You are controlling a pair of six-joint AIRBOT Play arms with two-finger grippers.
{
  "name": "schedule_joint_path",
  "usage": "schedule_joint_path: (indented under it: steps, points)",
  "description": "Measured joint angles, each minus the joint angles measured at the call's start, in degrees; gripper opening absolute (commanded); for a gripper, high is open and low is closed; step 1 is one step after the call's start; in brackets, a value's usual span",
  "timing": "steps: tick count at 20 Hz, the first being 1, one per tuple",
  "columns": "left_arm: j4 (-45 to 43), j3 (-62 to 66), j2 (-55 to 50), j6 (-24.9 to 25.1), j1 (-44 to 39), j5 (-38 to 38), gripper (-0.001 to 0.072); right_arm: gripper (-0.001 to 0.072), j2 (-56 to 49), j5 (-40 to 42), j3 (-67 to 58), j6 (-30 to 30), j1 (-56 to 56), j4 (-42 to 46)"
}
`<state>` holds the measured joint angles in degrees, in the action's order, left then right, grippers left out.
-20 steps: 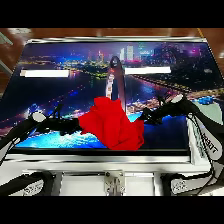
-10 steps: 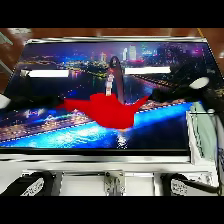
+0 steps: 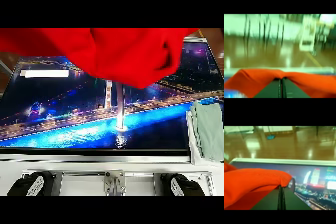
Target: Fold the shirts.
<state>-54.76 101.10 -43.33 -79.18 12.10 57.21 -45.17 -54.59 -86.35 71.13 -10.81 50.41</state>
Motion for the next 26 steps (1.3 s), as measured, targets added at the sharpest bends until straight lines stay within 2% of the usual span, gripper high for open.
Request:
schedule_joint_path:
  steps: [3, 5, 8, 11, 14, 17, 20, 23, 26]
  points:
    - [-1.7, 2.4, 0.9, -0.1, 0.3, 5.4, 0.0035, 0.0051, 2.9, -8.3, -0.7, 4.5, -0.1, 5.6]
    - [-3.8, 1.7, 1.0, -0.1, 0.4, 12.2, 0.0035, 0.0051, 2.9, -17.4, -0.5, 6.8, -0.2, 10.3]
    - [-7.3, -3.7, 1.4, -0.1, 0.4, 21.6, 0.0035, 0.0051, 2.0, -30.2, 3.3, 9.6, -0.2, 15.0]
    - [-8.3, -13.2, 1.7, -0.1, 0.4, 25.5, 0.0035, 0.0051, 1.4, -35.4, 12.4, 10.9, -0.1, 16.8]
    - [-4.4, -24.8, 1.6, -0.1, -0.1, 23.0, 0.0035, 0.0051, -0.3, -31.1, 22.1, 12.0, -0.1, 15.8]
    - [1.4, -37.8, 0.7, -0.1, -3.1, 15.1, 0.0035, 0.0051, -6.0, -22.0, 28.6, 12.6, -0.1, 11.3]
    - [4.3, -47.9, -2.0, 0.0, -7.5, 6.4, 0.0035, 0.0052, -15.3, -10.0, 31.2, 11.6, -0.1, 3.7]
    - [5.9, -52.8, -6.5, 0.3, -11.0, 0.3, 0.0036, 0.0051, -24.3, 1.6, 32.0, 8.1, 0.0, -8.5]
    - [6.4, -54.6, -10.8, 0.5, -12.6, -4.1, 0.0035, 0.0051, -30.4, 7.9, 32.3, 4.5, -0.1, -16.6]
